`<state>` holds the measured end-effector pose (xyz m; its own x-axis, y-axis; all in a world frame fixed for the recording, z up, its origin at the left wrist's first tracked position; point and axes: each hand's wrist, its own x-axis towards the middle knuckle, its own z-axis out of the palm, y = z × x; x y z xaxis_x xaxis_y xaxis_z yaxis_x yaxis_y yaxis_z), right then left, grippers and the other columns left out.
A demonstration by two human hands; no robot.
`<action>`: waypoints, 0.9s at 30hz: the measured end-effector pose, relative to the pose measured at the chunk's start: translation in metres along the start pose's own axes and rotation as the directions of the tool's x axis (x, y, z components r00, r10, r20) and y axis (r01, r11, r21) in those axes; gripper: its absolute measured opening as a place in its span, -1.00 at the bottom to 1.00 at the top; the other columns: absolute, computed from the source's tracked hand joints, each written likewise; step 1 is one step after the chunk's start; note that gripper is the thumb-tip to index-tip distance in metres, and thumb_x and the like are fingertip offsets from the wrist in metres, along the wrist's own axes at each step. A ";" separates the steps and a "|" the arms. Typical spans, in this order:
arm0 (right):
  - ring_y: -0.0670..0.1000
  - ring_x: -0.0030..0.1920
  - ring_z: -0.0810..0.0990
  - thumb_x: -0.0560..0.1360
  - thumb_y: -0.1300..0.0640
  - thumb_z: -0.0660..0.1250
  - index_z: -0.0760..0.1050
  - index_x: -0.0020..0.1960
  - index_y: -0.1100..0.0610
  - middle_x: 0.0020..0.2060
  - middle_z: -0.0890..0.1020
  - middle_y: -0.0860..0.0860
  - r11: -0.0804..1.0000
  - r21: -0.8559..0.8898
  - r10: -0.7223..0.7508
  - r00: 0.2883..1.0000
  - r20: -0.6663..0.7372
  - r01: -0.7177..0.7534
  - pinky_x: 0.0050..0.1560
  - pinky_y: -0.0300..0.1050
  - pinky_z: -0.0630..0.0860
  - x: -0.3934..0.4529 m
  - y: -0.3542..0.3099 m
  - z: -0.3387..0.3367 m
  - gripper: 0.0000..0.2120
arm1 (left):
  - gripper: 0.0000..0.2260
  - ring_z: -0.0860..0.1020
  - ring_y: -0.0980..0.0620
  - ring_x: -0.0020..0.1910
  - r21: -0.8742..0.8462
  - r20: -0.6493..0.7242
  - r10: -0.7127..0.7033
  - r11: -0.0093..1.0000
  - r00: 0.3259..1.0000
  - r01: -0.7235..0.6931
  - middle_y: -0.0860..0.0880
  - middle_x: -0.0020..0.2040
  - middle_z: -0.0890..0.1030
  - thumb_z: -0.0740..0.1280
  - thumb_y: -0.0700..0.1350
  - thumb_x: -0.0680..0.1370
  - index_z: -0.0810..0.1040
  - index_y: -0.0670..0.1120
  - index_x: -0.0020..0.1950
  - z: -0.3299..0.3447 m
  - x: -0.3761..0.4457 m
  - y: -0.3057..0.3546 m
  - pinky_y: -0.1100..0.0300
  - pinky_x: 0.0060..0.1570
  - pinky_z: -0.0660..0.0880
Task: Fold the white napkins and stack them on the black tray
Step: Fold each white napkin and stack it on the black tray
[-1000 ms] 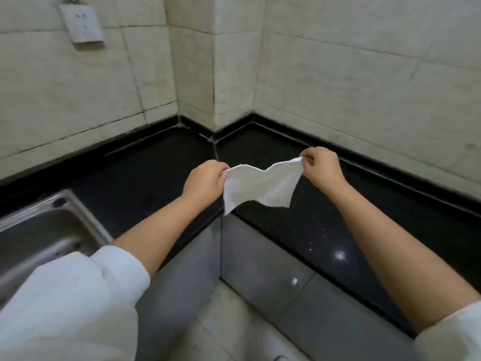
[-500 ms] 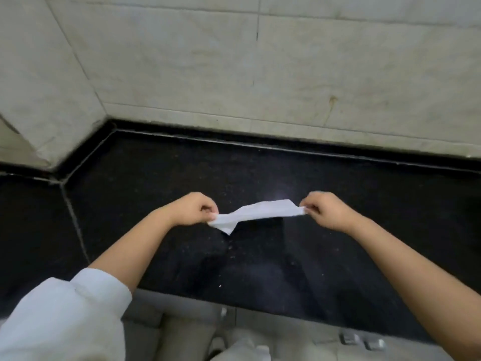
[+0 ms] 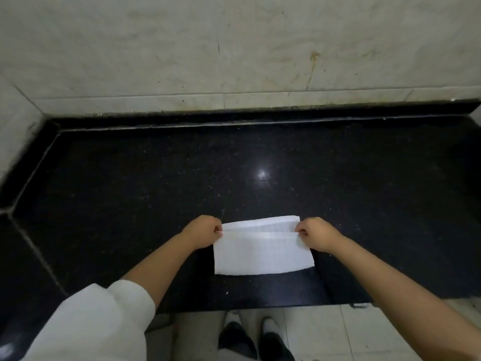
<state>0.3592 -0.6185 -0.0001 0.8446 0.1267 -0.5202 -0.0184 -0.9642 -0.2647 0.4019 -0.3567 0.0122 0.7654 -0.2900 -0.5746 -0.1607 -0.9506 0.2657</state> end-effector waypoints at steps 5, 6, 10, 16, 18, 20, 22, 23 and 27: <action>0.11 0.24 0.37 0.55 0.29 0.11 0.51 0.19 0.21 0.21 0.45 0.13 0.997 0.002 0.073 0.977 -0.200 -0.074 0.20 -0.09 0.43 0.032 -0.008 0.009 -0.70 | -0.79 0.52 0.00 0.07 0.064 -0.202 -0.025 0.997 0.979 0.039 -0.08 0.13 0.53 0.15 -0.11 0.61 0.51 -0.12 0.14 0.017 0.027 -0.007 0.15 0.07 0.46; 0.12 0.24 0.36 0.55 0.28 0.12 0.51 0.19 0.22 0.22 0.44 0.13 0.996 -0.007 0.086 0.975 -0.206 -0.089 0.20 -0.08 0.43 0.037 -0.009 0.010 -0.71 | -0.77 0.51 0.00 0.10 0.059 -0.218 -0.012 0.998 0.976 0.025 -0.08 0.16 0.51 0.14 -0.10 0.61 0.50 -0.12 0.17 0.021 0.029 -0.009 0.16 0.08 0.46; 0.12 0.16 0.43 0.54 0.29 0.13 0.51 0.12 0.28 0.15 0.48 0.16 0.994 -0.030 0.099 0.973 -0.207 -0.108 0.10 -0.11 0.42 0.043 -0.009 0.016 -0.75 | -0.68 0.42 0.00 0.25 0.082 -0.219 0.084 0.994 0.972 -0.068 -0.07 0.28 0.43 0.12 -0.06 0.62 0.37 -0.11 0.35 0.035 0.032 -0.020 0.18 0.19 0.40; 0.06 0.14 0.45 0.52 0.27 0.16 0.54 0.06 0.20 0.03 0.60 0.08 0.999 -0.047 0.017 0.983 -0.185 -0.026 0.15 -0.16 0.42 0.032 -0.010 -0.008 -0.78 | -0.75 0.41 0.00 0.19 0.065 -0.189 0.196 0.980 0.962 -0.187 -0.10 0.20 0.44 0.14 -0.11 0.61 0.49 -0.17 0.20 0.021 0.031 -0.027 0.18 0.15 0.40; 0.08 0.09 0.49 0.50 0.30 0.19 0.54 0.02 0.23 -0.02 0.60 0.11 0.999 0.032 0.010 0.974 -0.228 -0.003 0.06 -0.17 0.41 0.025 -0.012 -0.029 -0.82 | -0.80 0.44 0.02 0.07 -0.017 -0.247 0.207 0.976 0.947 -0.218 -0.09 0.12 0.50 0.19 -0.11 0.59 0.52 -0.17 0.10 -0.003 0.029 -0.030 0.19 0.06 0.40; 0.08 0.00 0.53 0.48 0.32 0.24 0.54 -0.03 0.27 -0.09 0.57 0.11 0.992 0.121 -0.003 0.955 -0.296 0.040 -0.06 -0.22 0.37 0.017 -0.016 -0.051 -0.87 | -0.86 0.45 0.04 -0.02 -0.006 -0.326 0.242 0.966 0.914 -0.258 -0.06 0.01 0.56 0.25 -0.10 0.56 0.54 -0.15 0.00 -0.032 0.025 -0.034 0.20 -0.04 0.37; 0.13 -0.06 0.56 0.45 0.36 0.29 0.55 -0.09 0.31 -0.14 0.57 0.15 0.984 0.128 -0.059 0.905 -0.421 0.124 -0.09 -0.23 0.36 0.014 -0.022 -0.069 -0.92 | -0.89 0.44 0.02 -0.08 0.016 -0.458 0.275 0.953 0.846 -0.301 -0.07 -0.09 0.59 0.32 -0.13 0.52 0.56 -0.17 -0.09 -0.058 0.020 -0.036 0.23 -0.12 0.31; 0.17 -0.10 0.58 0.42 0.38 0.31 0.55 -0.13 0.33 -0.17 0.58 0.20 0.980 0.087 -0.109 0.847 -0.521 0.179 -0.10 -0.21 0.38 0.013 -0.025 -0.075 -0.94 | -0.90 0.47 -0.03 -0.11 0.043 -0.544 0.301 0.942 0.783 -0.332 -0.10 -0.14 0.59 0.37 -0.17 0.48 0.57 -0.20 -0.14 -0.069 0.016 -0.037 0.21 -0.15 0.31; 0.15 -0.29 0.58 0.40 0.27 0.17 0.51 -0.18 0.32 -0.31 0.61 0.22 0.963 -0.090 -0.231 0.604 -0.763 0.254 -0.18 -0.16 0.38 0.018 -0.034 -0.066 -0.83 | -0.87 0.50 0.00 -0.36 0.315 -0.656 0.458 0.888 0.600 -0.334 -0.08 -0.41 0.55 0.39 -0.18 0.34 0.50 -0.16 -0.38 -0.078 0.009 -0.047 0.30 -0.40 0.34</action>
<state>0.4104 -0.5986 0.0531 0.9226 0.1214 0.3663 0.2452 -0.9174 -0.3136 0.4647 -0.3063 0.0555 0.7943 -0.5368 0.2845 -0.5948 -0.7825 0.1841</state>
